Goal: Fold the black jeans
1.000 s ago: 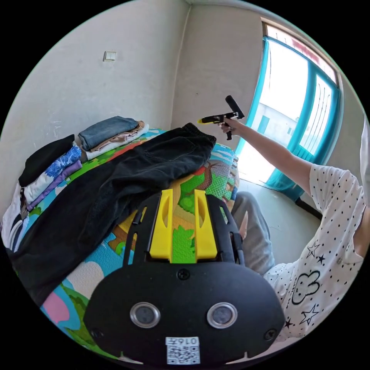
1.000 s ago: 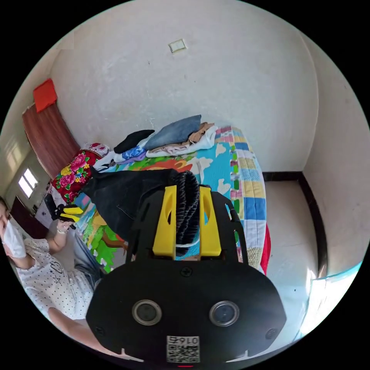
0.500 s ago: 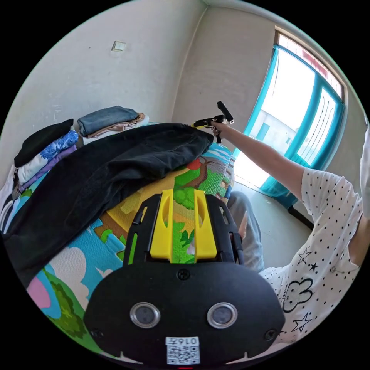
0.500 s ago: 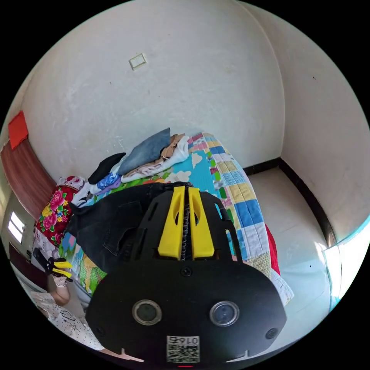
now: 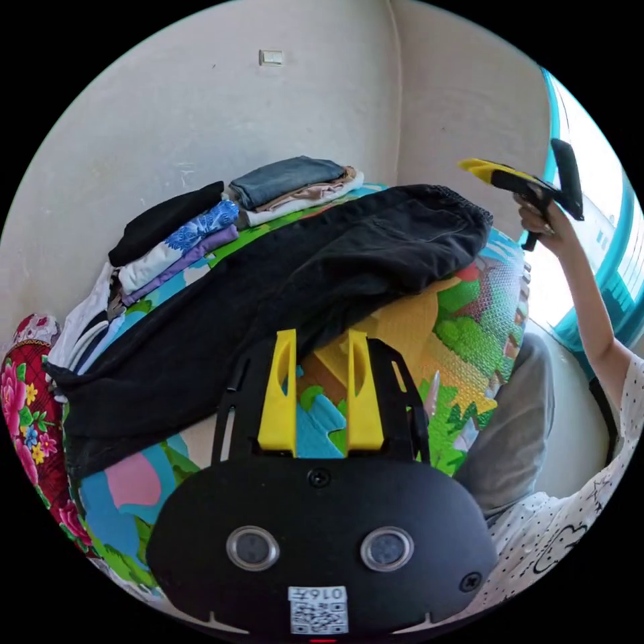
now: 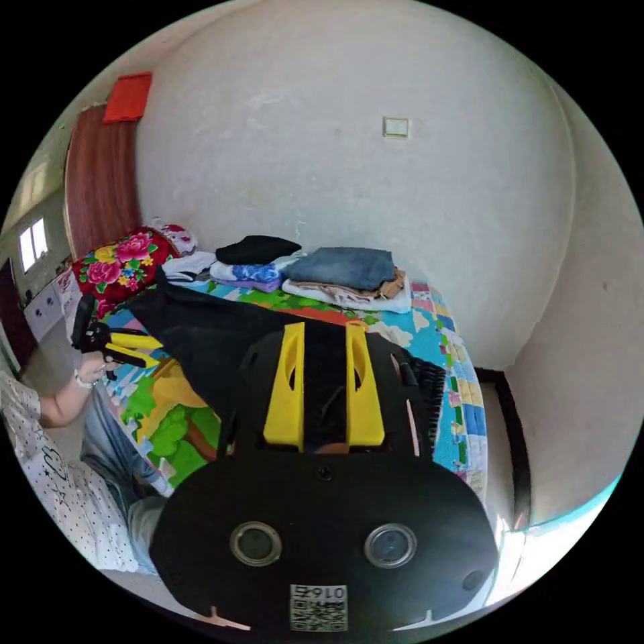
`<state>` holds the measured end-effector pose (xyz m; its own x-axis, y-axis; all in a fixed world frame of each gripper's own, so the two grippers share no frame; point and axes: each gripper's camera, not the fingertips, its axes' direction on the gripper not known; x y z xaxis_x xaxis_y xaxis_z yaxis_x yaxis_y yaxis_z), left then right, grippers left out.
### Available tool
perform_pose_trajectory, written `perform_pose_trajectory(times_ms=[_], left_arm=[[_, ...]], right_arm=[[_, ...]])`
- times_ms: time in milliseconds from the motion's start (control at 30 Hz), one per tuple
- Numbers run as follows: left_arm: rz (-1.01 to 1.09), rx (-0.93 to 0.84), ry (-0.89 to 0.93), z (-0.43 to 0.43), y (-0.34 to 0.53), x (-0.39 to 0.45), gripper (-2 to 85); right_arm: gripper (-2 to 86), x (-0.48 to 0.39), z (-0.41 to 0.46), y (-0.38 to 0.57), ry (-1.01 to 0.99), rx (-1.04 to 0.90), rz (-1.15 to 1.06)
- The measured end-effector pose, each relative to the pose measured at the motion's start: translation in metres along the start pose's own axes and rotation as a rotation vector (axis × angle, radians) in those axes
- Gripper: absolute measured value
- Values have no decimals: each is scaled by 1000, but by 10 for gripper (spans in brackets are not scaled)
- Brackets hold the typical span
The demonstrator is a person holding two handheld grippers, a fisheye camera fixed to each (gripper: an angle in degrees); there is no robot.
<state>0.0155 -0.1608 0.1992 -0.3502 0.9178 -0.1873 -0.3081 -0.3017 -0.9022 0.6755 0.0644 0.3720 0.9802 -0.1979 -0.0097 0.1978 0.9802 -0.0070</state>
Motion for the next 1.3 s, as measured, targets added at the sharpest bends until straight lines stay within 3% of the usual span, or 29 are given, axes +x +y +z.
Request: perform_pose_trajectory(times_ms=[67,167,367,433,533,600,700,767,867,933,1067,1133,1200,1300], left_arm=[[3,9,-69,3,-4,2,83],[6,40,-168,-2,-15,3,5],[63,63,-131,-26,-56,-8,-8],[28,66,-158,-27,-65,-16,-8],[3,68,-32,-32,-64,-19,-3],[88,81,139,-33,-54,-2,21],[195,3,254,-16,-42,29,72],[225,-47,199,1,-37,45,88],[191,-35,-31,20,-34,55,108],[195,33,-69,22,-34,58,111],[190,-20,103,45,-51,57,114],[156,-49,184,51,-58,53,63],[139,101,282,32,-53,49,6],[282,149,280,12,-42,65,-4]], right_arm=[[134,-92,4,3,-145,46,-122],[148,-201,31,14,-168,0,-286],[132,-346,95,25,256,-70,-555],[96,-367,115,20,315,-127,-639],[19,-366,132,0,379,-155,-631],[11,-346,128,-23,239,-170,-507],[5,-291,128,-59,-38,-196,-265],[2,-256,137,-78,-193,-225,-149],[1,-243,148,-91,-229,-244,-136],[1,-244,153,-96,-219,-266,-165],[0,-245,164,-105,-191,-284,-201],[0,-242,168,-108,-192,-283,-200],[0,-237,173,-108,-203,-288,-195],[0,-223,176,-110,-245,-286,-184]])
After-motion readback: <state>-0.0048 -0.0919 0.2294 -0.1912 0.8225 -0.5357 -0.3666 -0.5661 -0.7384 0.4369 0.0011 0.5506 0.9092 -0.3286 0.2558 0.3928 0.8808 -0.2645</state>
